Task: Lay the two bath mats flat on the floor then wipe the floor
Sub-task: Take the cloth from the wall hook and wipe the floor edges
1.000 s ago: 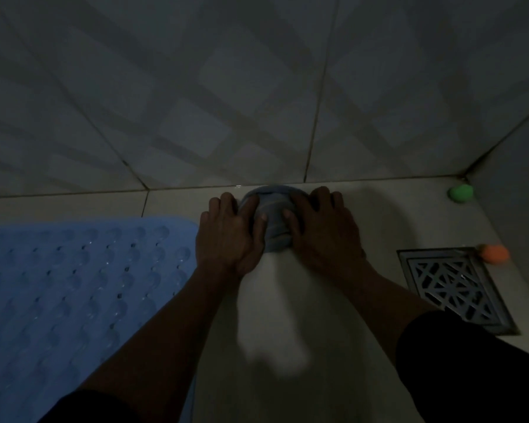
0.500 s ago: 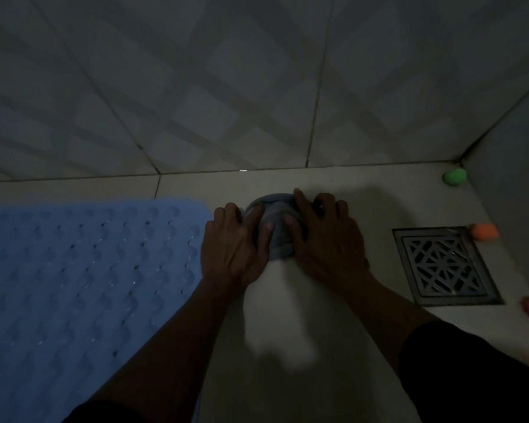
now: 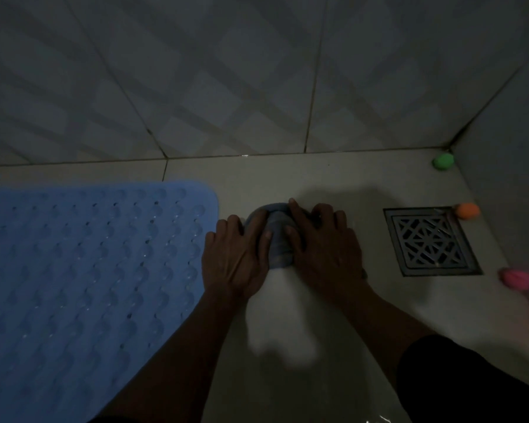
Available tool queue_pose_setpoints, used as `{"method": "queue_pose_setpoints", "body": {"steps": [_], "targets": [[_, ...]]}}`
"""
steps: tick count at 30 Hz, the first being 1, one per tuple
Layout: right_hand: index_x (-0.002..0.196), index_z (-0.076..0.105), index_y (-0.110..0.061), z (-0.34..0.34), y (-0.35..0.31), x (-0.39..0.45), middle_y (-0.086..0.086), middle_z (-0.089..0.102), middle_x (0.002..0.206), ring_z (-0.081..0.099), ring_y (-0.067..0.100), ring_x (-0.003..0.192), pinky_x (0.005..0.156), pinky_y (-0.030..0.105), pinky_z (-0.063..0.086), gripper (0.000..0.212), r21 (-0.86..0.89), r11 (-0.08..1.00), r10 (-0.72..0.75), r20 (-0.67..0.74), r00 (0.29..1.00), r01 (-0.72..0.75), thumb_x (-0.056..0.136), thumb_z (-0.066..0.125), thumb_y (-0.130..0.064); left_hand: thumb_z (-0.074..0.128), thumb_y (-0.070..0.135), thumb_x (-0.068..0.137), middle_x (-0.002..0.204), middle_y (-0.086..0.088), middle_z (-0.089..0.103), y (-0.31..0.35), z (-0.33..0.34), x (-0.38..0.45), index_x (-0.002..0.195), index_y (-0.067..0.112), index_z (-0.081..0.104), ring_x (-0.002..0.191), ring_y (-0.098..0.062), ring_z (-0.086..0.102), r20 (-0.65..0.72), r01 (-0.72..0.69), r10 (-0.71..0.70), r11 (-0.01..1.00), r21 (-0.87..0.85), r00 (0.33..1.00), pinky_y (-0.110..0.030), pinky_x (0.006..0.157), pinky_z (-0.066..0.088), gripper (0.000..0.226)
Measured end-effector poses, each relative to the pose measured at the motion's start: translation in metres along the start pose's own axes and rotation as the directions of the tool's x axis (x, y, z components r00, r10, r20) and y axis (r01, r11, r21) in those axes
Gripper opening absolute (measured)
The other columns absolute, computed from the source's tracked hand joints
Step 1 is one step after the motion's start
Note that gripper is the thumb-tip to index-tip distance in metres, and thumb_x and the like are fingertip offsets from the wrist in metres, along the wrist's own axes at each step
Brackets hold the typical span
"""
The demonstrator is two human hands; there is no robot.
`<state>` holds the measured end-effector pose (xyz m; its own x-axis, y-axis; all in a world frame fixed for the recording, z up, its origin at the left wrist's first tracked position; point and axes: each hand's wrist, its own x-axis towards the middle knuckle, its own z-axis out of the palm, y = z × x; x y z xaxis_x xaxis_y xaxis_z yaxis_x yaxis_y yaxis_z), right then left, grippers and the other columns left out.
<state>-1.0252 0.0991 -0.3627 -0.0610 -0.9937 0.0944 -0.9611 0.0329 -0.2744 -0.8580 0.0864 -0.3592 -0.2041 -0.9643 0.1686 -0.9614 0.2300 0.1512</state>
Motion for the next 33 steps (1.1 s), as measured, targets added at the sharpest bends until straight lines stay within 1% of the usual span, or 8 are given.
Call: {"method": "queue_pose_setpoints", "body": {"steps": [5,9,14,19,24,26,29,33], "targets": [[0.147,0.039,-0.035,0.000,-0.003,-0.018,0.007,0.050,0.120,0.047,0.031,0.101,0.068,0.036,0.038,0.051,0.004,1.000,-0.003,-0.020,1.000,0.003,0.100,0.035,-0.054,0.029,0.048,0.105,0.093,-0.007,0.053,-0.001,-0.001,-0.015,0.150,0.027,0.040,0.080,-0.023,0.046,0.034,-0.001,0.000,1.000,0.016,0.999,-0.036,0.071,0.037,0.051],[0.146,0.043,-0.033,-0.002,-0.004,-0.035,0.010,0.052,0.120,0.049,0.034,0.099,0.065,0.039,0.045,0.049,-0.013,0.999,-0.033,-0.011,0.999,0.033,0.100,0.039,-0.051,0.029,0.047,0.103,0.089,-0.010,0.055,-0.001,0.000,-0.033,0.148,0.024,0.045,0.076,-0.025,0.046,0.027,-0.030,0.028,0.998,0.048,0.999,-0.035,0.068,0.033,0.053],[0.147,0.042,-0.034,-0.005,-0.010,-0.057,0.008,0.051,0.125,0.046,0.033,0.103,0.067,0.039,0.045,0.049,-0.038,0.999,-0.007,0.010,1.000,0.008,0.101,0.039,-0.052,0.037,0.044,0.104,0.088,-0.012,0.055,0.000,-0.001,-0.056,0.144,0.022,0.050,0.075,-0.028,0.048,0.008,-0.040,0.040,0.998,0.040,0.999,-0.037,0.066,0.035,0.047],[0.148,0.038,-0.037,-0.010,-0.018,-0.081,0.007,0.043,0.137,0.043,0.033,0.111,0.076,0.043,0.047,0.049,-0.049,0.998,0.040,0.031,0.999,-0.038,0.101,0.036,-0.052,0.027,0.048,0.104,0.087,-0.010,0.054,-0.001,-0.012,-0.075,0.144,0.024,0.050,0.075,-0.028,0.047,0.047,-0.061,0.058,0.996,0.067,0.997,-0.034,0.066,0.023,0.052],[0.149,0.038,-0.033,-0.015,-0.027,-0.111,0.013,0.044,0.133,0.043,0.034,0.108,0.079,0.043,0.046,0.051,-0.081,0.995,0.062,0.063,0.996,-0.057,0.101,0.039,-0.049,0.033,0.048,0.104,0.091,-0.013,0.054,-0.005,-0.026,-0.098,0.149,0.026,0.044,0.079,-0.032,0.049,0.128,-0.078,0.074,0.996,0.031,0.989,-0.037,0.066,0.028,0.050],[0.150,0.036,-0.034,-0.013,-0.027,-0.117,0.011,0.044,0.133,0.042,0.033,0.110,0.081,0.042,0.043,0.051,-0.085,0.996,0.047,0.059,0.997,-0.042,0.102,0.037,-0.051,0.036,0.047,0.104,0.090,-0.014,0.053,-0.006,-0.025,-0.107,0.150,0.025,0.043,0.078,-0.031,0.048,0.112,-0.084,0.079,0.995,0.045,0.991,-0.036,0.066,0.025,0.051],[0.151,0.032,-0.035,-0.013,-0.027,-0.125,0.008,0.043,0.134,0.041,0.032,0.112,0.083,0.043,0.040,0.051,-0.066,0.997,0.032,0.070,0.997,-0.027,0.102,0.032,-0.052,0.038,0.046,0.104,0.093,-0.015,0.055,-0.005,-0.023,-0.118,0.150,0.024,0.042,0.079,-0.031,0.049,0.085,-0.072,0.066,0.995,0.065,0.994,-0.037,0.067,0.031,0.052],[0.151,0.031,-0.034,-0.015,-0.027,-0.143,0.009,0.042,0.134,0.041,0.034,0.112,0.083,0.044,0.038,0.050,-0.049,0.999,0.018,0.074,0.997,-0.014,0.103,0.030,-0.051,0.031,0.046,0.105,0.097,-0.016,0.055,0.002,-0.028,-0.135,0.152,0.024,0.039,0.082,-0.032,0.049,0.094,-0.040,0.028,0.991,0.125,0.995,-0.037,0.069,0.030,0.053]]}}
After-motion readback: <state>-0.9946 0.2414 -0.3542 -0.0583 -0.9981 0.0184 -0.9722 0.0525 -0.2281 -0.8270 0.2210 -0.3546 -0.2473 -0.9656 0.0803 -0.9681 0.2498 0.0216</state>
